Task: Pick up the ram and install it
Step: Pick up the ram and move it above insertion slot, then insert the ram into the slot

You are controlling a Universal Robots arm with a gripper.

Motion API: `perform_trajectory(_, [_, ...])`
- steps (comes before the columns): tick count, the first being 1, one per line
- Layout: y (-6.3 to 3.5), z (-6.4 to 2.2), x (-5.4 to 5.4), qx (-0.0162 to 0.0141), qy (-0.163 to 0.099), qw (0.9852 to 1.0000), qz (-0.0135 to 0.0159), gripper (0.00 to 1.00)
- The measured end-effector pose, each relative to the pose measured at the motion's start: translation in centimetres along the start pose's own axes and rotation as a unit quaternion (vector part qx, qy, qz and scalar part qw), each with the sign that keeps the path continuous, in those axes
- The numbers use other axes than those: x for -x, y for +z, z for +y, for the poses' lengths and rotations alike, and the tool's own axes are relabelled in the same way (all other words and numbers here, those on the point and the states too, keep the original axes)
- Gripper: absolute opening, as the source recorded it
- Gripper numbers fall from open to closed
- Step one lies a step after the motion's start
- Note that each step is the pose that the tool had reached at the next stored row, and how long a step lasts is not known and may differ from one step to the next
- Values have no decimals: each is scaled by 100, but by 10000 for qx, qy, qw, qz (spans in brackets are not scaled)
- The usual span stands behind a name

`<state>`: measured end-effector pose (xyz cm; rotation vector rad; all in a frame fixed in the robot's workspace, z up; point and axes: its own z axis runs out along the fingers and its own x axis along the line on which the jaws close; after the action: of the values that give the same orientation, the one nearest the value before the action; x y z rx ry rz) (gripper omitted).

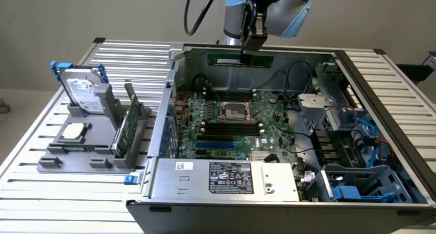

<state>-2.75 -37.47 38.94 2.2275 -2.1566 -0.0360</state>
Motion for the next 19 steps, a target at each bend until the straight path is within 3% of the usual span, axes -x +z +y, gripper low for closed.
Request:
perform_trajectory(14, [4,-1,-3,1,0,10000,1,14])
perform_trajectory(19, [69,-3,-111,-1,-3,10000,-60,14])
